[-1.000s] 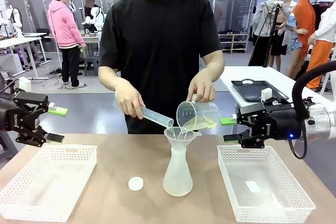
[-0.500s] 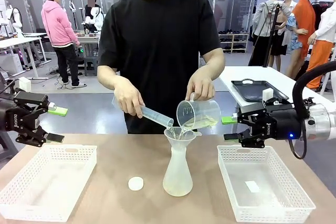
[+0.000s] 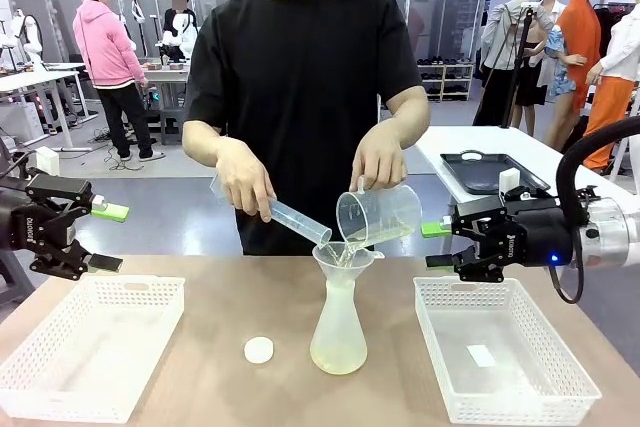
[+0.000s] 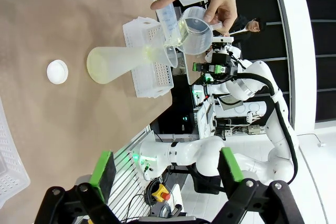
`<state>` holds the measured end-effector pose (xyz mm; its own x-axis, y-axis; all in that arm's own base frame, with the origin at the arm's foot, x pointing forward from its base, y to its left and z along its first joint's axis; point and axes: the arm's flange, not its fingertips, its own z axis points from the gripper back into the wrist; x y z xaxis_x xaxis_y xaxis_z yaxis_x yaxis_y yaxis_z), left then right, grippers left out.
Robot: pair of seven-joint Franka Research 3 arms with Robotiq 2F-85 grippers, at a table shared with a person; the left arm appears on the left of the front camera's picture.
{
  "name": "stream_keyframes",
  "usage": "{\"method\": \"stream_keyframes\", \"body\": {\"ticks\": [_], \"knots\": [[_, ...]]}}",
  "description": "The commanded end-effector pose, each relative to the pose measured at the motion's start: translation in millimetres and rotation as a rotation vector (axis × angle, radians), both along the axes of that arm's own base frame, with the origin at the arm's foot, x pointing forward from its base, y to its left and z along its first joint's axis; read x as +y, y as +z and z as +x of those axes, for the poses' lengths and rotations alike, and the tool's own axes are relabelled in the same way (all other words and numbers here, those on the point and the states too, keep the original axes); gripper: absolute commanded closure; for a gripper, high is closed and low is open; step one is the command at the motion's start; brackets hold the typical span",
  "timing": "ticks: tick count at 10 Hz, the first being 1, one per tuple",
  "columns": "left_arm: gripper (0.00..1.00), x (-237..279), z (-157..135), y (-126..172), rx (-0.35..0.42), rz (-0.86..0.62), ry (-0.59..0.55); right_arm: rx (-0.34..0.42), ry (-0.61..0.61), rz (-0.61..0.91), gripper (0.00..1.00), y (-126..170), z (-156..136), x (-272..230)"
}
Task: Prepare the solutions needed for the experiment.
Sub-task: Once the solution is in the Big flask , pick up the Plastic Funnel and place it back into the right Organizing basket.
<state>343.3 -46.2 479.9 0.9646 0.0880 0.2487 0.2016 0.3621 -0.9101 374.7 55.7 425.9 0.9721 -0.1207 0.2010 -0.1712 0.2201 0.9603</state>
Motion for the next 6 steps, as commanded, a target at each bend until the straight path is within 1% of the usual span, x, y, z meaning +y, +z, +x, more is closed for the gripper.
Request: {"method": "stream_keyframes", "body": {"ticks": [1,6], "knots": [[0.00,-2.0,-0.9,0.6,-0.019,-0.024,-0.004,-0.003,-0.011,0.008,0.34,-0.9,1.9,2.2],[0.00,-2.0,-0.9,0.6,-0.019,-0.024,-0.004,-0.003,-0.011,0.008,0.34,-0.9,1.9,2.2]]}}
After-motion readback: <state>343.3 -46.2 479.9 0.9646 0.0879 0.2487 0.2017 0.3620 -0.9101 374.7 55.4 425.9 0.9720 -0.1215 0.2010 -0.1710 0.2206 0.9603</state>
